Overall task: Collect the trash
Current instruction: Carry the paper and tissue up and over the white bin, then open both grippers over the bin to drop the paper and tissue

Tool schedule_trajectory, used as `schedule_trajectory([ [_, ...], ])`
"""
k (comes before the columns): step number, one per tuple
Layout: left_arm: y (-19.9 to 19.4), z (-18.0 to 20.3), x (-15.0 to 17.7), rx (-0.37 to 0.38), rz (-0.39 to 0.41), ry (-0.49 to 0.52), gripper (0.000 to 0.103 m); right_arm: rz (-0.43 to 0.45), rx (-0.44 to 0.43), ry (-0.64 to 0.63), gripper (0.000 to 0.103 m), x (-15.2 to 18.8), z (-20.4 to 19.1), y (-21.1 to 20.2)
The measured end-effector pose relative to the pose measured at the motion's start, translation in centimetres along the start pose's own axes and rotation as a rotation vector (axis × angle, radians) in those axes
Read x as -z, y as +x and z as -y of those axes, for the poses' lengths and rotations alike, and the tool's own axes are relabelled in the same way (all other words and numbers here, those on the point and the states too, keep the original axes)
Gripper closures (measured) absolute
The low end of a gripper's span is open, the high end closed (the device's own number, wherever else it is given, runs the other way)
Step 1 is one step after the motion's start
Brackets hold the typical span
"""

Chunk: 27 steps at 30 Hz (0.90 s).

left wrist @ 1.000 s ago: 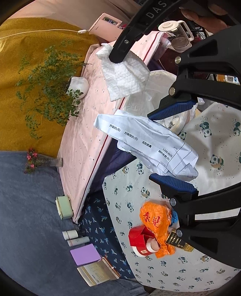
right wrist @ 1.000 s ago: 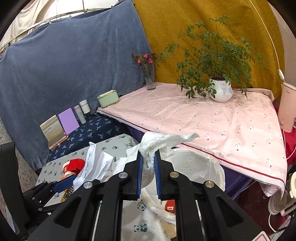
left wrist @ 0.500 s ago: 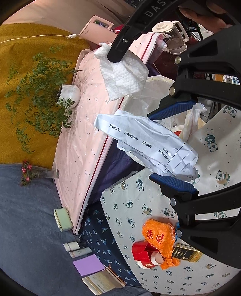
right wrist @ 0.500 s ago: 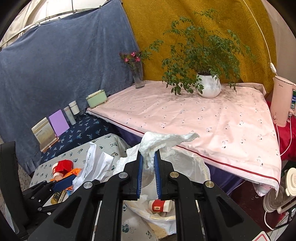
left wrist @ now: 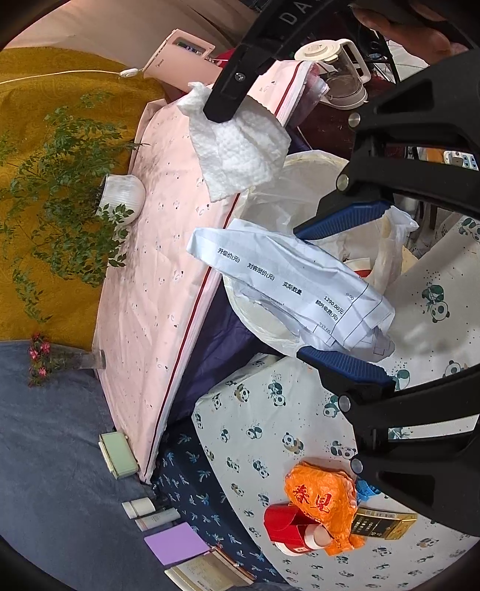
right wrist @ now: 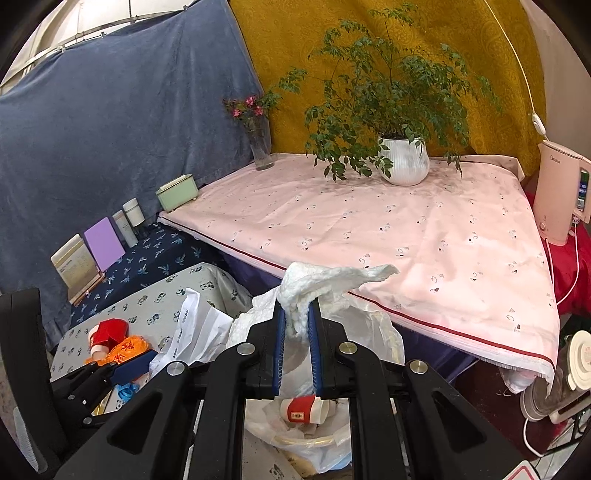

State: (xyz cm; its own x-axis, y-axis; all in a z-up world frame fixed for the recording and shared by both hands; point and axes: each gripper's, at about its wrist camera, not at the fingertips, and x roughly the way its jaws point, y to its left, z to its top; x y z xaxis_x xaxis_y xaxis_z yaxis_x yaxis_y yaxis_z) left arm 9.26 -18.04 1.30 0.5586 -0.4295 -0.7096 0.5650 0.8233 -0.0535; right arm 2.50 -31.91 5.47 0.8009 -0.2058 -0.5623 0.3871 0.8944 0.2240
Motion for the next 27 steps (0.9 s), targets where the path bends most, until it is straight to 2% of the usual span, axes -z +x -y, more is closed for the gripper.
schedule_trajectory([
  [10, 2.5, -0.4, -0.1, 0.004, -0.034, -0.018, 0.043, -0.025, 0.010, 0.005, 0.090, 0.0, 0.2, 1.9],
  [12, 2.7, -0.5, -0.1, 0.004, -0.039, -0.028, 0.041, -0.027, 0.015, 0.007, 0.087, 0.1, 0.2, 2.2],
  [13, 2.9, -0.7, -0.1, 0.008, -0.044, -0.039, 0.034, -0.026, 0.017, 0.010, 0.085, 0.1, 0.2, 2.2],
  [15, 3.0, -1.2, 0.0, 0.004, -0.043, -0.057, 0.027, -0.025, 0.014, 0.016, 0.082, 0.1, 0.2, 2.4],
  [17, 3.0, -1.6, 0.1, 0.000, -0.043, -0.067, 0.027, -0.020, 0.019, 0.017, 0.075, 0.1, 0.2, 2.3],
  [21, 3.1, -2.0, 0.2, -0.011, -0.043, -0.070, 0.027, -0.012, 0.022, 0.017, 0.071, 0.1, 0.2, 2.2],
  [23, 2.9, -2.1, 0.2, -0.014, -0.039, -0.073, 0.027, -0.007, 0.025, 0.015, 0.065, 0.1, 0.2, 2.1],
  [27, 2.3, -2.4, 0.1, -0.017, -0.029, -0.078, 0.027, -0.001, 0.025, 0.008, 0.063, 0.0, -0.1, 1.7],
])
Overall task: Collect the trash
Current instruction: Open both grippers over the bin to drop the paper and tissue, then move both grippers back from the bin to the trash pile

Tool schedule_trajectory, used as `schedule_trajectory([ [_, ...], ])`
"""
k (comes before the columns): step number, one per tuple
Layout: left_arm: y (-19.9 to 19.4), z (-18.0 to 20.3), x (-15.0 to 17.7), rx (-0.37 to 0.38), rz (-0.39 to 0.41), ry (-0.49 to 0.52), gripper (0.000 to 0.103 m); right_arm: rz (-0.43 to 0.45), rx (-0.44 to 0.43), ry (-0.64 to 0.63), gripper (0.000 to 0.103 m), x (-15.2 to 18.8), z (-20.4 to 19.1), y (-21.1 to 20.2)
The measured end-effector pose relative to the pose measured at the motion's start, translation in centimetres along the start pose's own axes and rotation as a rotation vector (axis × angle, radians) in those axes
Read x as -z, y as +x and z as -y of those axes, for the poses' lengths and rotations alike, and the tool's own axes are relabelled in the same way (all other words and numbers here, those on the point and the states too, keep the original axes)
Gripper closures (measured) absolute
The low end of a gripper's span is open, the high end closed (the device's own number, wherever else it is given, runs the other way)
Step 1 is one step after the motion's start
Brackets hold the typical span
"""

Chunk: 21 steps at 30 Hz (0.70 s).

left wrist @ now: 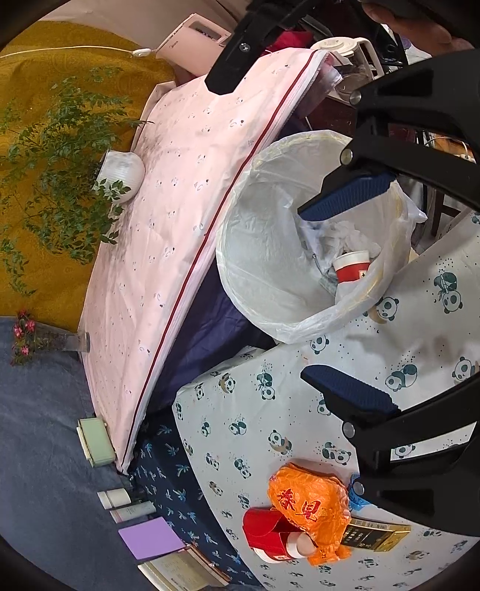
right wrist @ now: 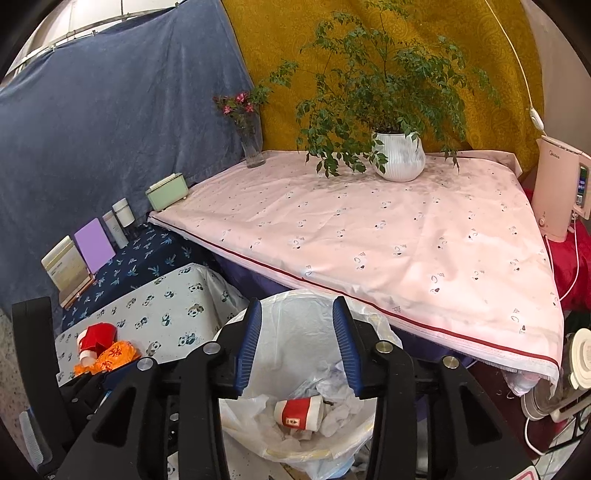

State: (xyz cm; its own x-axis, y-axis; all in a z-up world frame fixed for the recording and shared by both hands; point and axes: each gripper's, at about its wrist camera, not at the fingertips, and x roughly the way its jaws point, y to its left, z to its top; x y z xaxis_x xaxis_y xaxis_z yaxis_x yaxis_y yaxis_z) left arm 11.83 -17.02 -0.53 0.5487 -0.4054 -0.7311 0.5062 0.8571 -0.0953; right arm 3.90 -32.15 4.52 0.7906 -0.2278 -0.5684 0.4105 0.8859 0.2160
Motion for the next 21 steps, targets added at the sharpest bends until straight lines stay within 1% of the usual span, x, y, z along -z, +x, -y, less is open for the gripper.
schedule_trajectory([
  [3, -0.6, -0.3, 0.0, -0.004, 0.009, -0.004, 0.027, 0.005, -0.002, -0.007, 0.062, 0.0, -0.3, -0.4],
  [11, -1.9, -1.5, 0.4, -0.018, 0.028, -0.021, 0.026, 0.024, -0.009, -0.032, 0.055, 0.0, -1.8, -1.6],
  [14, -2.5, -2.1, 0.5, -0.028, 0.037, -0.030, 0.025, 0.030, -0.016, -0.042, 0.054, 0.0, -2.5, -2.0],
  [16, -3.0, -2.7, 0.5, -0.035, 0.047, -0.039, 0.022, 0.033, -0.020, -0.051, 0.053, 0.0, -3.0, -2.3],
  [18, -3.4, -3.2, 0.6, -0.039, 0.051, -0.046, 0.022, 0.035, -0.024, -0.058, 0.052, 0.1, -3.6, -2.5],
  [21, -4.0, -4.0, 0.7, -0.050, 0.058, -0.057, 0.022, 0.039, -0.031, -0.069, 0.048, 0.2, -4.4, -2.8],
])
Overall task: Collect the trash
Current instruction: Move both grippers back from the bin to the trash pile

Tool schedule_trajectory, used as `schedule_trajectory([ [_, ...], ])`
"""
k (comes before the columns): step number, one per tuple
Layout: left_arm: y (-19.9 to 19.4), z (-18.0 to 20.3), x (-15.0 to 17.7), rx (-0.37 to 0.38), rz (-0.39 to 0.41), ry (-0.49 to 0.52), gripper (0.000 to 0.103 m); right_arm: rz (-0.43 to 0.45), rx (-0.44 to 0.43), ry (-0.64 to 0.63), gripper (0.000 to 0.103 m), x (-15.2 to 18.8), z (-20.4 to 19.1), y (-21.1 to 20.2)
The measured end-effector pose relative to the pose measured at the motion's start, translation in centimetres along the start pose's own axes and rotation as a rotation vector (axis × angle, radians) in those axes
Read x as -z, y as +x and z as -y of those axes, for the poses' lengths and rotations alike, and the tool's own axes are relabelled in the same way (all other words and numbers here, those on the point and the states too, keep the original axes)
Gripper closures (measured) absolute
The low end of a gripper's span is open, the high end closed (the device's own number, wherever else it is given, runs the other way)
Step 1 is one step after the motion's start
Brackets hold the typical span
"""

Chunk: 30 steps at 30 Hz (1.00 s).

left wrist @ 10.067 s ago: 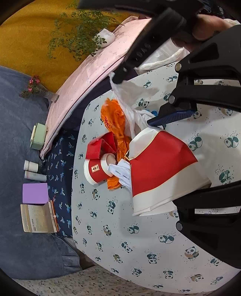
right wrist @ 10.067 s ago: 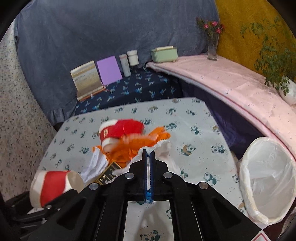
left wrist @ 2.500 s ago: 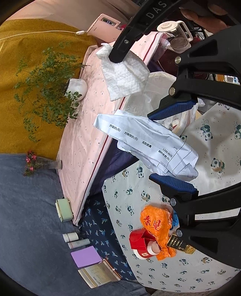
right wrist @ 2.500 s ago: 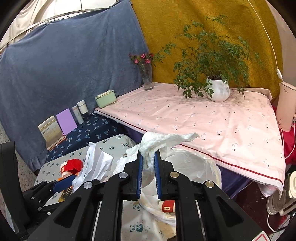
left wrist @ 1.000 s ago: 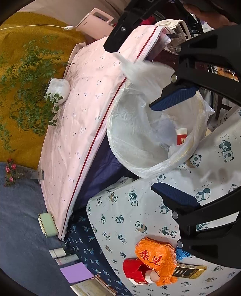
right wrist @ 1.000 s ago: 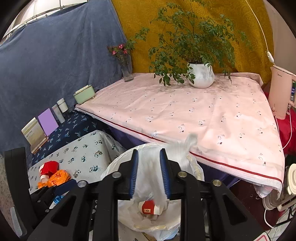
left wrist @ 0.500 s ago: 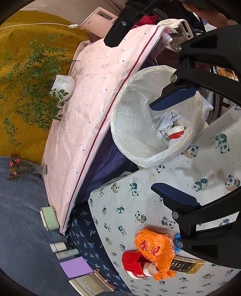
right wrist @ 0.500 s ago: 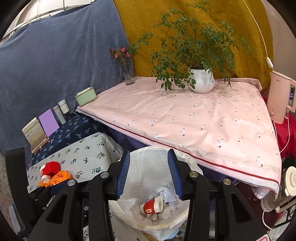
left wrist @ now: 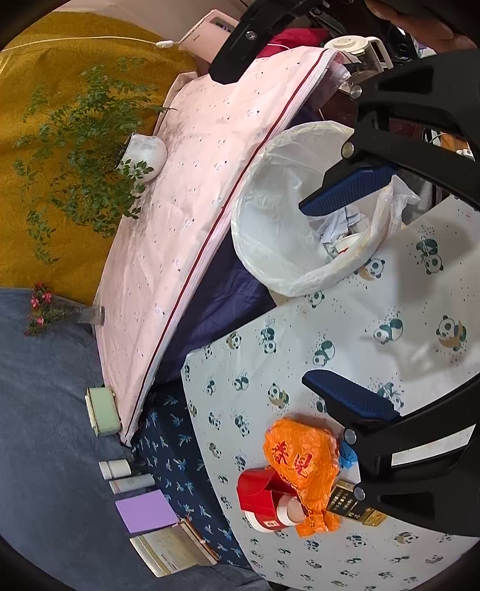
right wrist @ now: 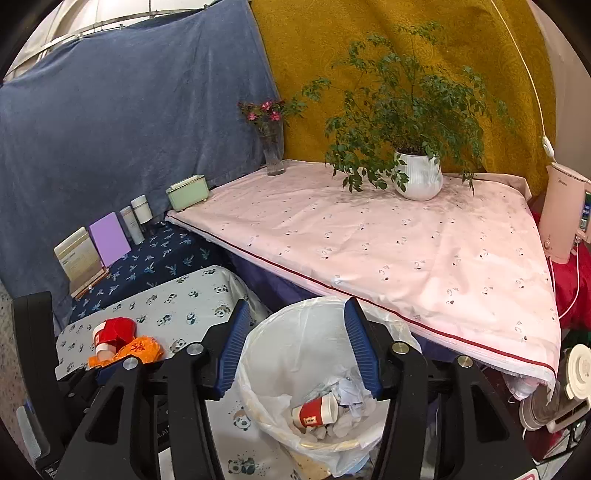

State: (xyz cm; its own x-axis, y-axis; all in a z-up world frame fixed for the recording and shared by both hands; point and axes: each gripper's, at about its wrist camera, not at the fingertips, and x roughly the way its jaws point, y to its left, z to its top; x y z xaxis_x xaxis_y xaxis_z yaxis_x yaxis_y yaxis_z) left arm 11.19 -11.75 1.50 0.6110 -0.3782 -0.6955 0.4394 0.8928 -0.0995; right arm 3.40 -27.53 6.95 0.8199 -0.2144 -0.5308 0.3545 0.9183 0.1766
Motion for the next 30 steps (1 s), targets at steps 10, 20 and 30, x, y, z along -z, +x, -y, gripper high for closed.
schedule_trajectory([
  [10, -1.5, -3.7, 0.8, -0.048, 0.016, -0.044, 0.018, -0.003, -0.040, -0.044, 0.043, 0.5, -3.3, -0.7],
  [20, -1.9, -9.4, 2.8, -0.135, -0.003, -0.115, 0.013, -0.044, -0.090, -0.105, 0.043, 2.0, -8.1, 0.2],
  [30, -1.3, -15.6, 5.5, -0.219, -0.058, -0.144, 0.012, -0.098, -0.142, -0.148, 0.043, 3.7, -12.5, 2.1],
])
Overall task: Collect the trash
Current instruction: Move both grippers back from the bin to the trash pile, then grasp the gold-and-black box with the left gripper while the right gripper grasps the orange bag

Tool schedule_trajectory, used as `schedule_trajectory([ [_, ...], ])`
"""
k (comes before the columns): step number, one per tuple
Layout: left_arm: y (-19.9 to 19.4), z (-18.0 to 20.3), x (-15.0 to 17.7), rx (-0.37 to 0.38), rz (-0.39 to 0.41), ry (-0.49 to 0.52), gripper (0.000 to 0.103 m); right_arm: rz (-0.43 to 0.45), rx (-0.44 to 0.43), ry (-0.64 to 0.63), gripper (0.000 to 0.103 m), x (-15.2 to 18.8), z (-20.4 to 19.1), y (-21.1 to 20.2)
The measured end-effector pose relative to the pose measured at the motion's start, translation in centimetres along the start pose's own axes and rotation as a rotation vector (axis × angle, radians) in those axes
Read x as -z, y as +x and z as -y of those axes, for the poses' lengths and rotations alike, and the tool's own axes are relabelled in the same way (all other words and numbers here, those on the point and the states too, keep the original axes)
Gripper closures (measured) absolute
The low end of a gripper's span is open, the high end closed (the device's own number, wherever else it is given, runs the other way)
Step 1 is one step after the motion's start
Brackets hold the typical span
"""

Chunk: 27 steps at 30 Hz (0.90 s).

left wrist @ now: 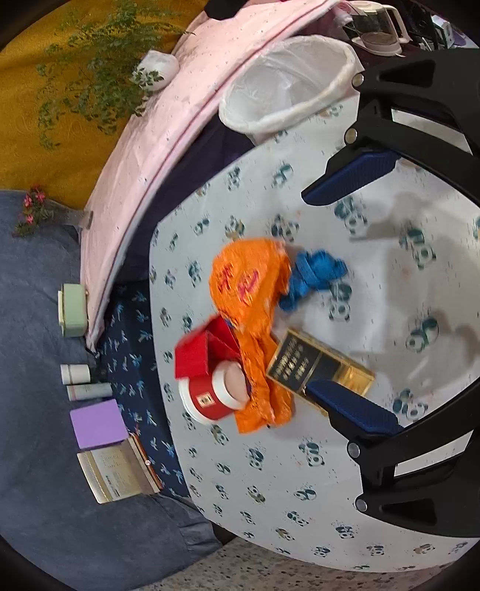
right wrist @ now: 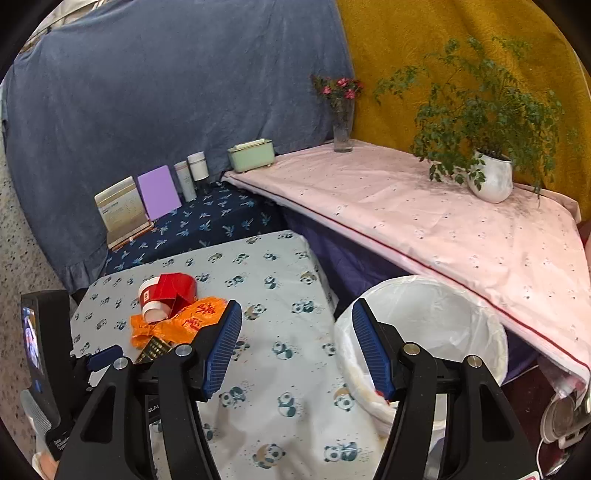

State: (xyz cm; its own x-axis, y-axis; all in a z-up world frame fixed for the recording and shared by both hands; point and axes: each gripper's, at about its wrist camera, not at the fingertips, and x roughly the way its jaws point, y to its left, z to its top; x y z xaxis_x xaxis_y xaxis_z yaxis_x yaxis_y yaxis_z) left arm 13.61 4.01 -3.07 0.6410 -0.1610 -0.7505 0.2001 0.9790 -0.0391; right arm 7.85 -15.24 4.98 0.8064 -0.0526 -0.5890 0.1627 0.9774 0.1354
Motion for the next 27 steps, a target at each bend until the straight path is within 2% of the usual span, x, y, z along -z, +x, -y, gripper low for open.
schedule_trajectory([
  [9, 2.7, -3.8, 1.8, -0.060, -0.056, 0.076, 0.010, -0.066, -0.038, -0.027, 0.043, 1.5, -3.4, 3.2],
  [21, 6.8, -6.7, 2.4, -0.038, -0.127, 0.095, 0.010, -0.187, -0.093, -0.097, 0.043, 3.8, -8.2, 8.9],
  [27, 7.9, -7.4, 2.1, 0.020, -0.151, 0.069, 0.011, -0.235, -0.111, -0.139, 0.043, 4.4, -10.3, 11.4],
])
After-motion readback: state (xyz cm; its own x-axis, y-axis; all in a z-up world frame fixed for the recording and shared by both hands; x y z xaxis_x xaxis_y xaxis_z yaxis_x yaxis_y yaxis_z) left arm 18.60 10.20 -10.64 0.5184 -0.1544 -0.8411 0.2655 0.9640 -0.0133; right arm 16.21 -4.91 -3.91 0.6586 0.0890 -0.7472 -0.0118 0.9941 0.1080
